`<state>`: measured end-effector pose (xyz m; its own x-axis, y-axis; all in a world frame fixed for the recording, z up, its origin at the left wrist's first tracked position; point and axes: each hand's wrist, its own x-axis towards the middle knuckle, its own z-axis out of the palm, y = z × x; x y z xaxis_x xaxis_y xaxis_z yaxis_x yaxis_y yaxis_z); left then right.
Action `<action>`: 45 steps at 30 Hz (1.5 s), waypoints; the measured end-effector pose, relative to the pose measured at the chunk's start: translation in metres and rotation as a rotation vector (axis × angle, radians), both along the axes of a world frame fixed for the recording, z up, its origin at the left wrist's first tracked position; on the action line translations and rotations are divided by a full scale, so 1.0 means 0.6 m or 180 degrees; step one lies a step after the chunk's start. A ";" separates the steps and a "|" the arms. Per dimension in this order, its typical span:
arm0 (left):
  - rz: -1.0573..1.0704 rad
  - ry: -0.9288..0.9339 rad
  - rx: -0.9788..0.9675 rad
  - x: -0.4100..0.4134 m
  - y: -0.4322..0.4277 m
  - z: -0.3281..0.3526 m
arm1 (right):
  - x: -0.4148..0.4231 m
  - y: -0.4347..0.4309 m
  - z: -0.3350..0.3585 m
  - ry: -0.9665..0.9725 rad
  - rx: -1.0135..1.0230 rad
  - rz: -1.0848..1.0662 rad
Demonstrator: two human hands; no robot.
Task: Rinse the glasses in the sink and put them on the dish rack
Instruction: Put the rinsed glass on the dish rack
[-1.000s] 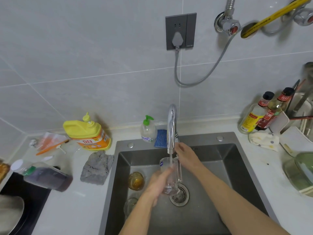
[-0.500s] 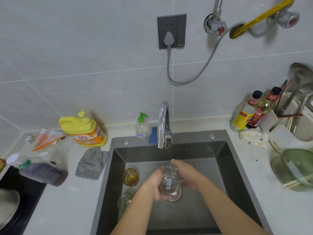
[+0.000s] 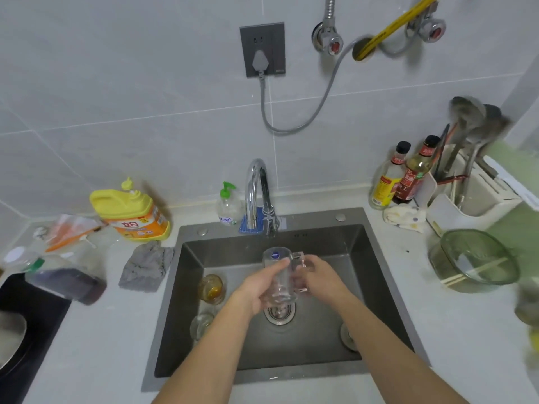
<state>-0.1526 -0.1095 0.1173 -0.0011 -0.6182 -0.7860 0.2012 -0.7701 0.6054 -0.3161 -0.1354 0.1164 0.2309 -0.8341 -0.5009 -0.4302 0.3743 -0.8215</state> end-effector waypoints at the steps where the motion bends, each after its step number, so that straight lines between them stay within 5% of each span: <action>1: -0.0015 0.0004 -0.0263 0.001 0.002 0.002 | -0.006 0.011 -0.004 -0.0091 -0.0091 -0.0176; 6: -0.0350 -0.0130 -0.1328 -0.008 0.011 0.001 | -0.019 0.073 0.013 -0.0177 -0.0601 -0.0709; 16: -0.1618 -0.0233 -0.2380 -0.041 0.055 0.018 | -0.029 0.225 0.038 -0.0173 -0.0664 -0.2093; 29: -0.3085 0.0709 -0.2408 -0.284 0.255 0.082 | -0.168 0.519 0.099 -0.0061 -0.1087 -0.3914; 45: -0.4689 0.1035 -0.2644 -0.617 0.853 0.131 | -0.368 1.163 0.125 0.0502 -0.1192 -0.5394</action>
